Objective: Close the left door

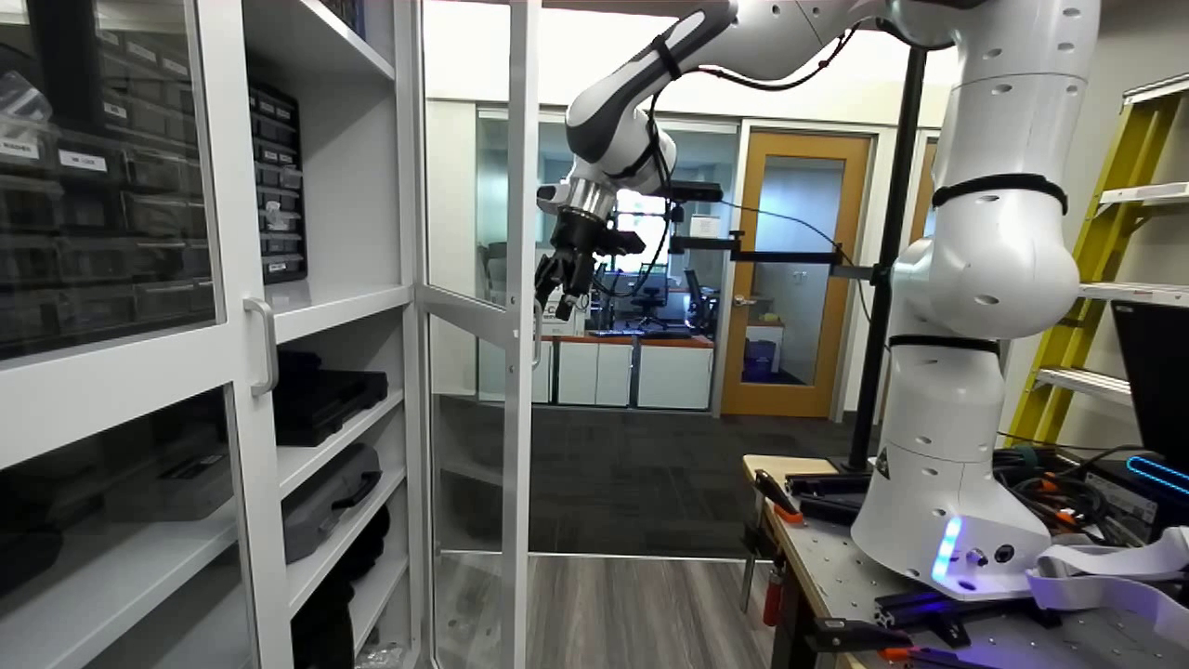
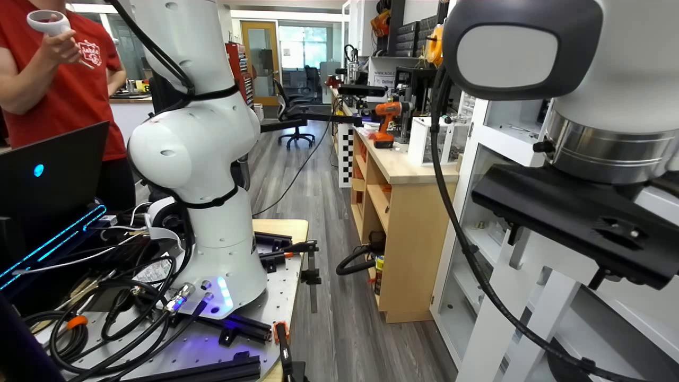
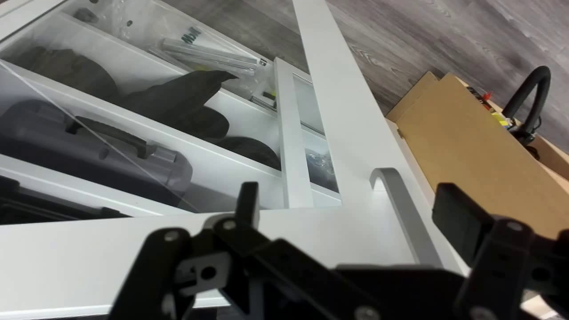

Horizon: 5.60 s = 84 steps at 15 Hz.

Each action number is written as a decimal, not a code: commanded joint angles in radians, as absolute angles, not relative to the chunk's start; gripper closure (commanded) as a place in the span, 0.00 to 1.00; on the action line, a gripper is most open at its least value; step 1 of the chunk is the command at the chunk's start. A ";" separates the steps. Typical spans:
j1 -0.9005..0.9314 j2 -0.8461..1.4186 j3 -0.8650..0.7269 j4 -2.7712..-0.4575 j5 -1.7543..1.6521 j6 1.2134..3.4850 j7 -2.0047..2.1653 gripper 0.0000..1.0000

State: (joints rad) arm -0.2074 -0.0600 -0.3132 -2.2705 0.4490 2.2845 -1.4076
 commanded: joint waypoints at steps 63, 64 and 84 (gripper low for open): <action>-0.037 0.254 -0.031 -2.060 1.012 2.864 -1.391 0.95; -0.035 0.272 -0.028 -2.040 1.010 2.874 -1.377 0.95; 0.018 0.511 -0.046 -1.758 0.926 2.925 -1.212 0.52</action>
State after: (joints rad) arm -0.0019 0.4574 -0.0219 -1.7939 0.9673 2.8953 -1.2318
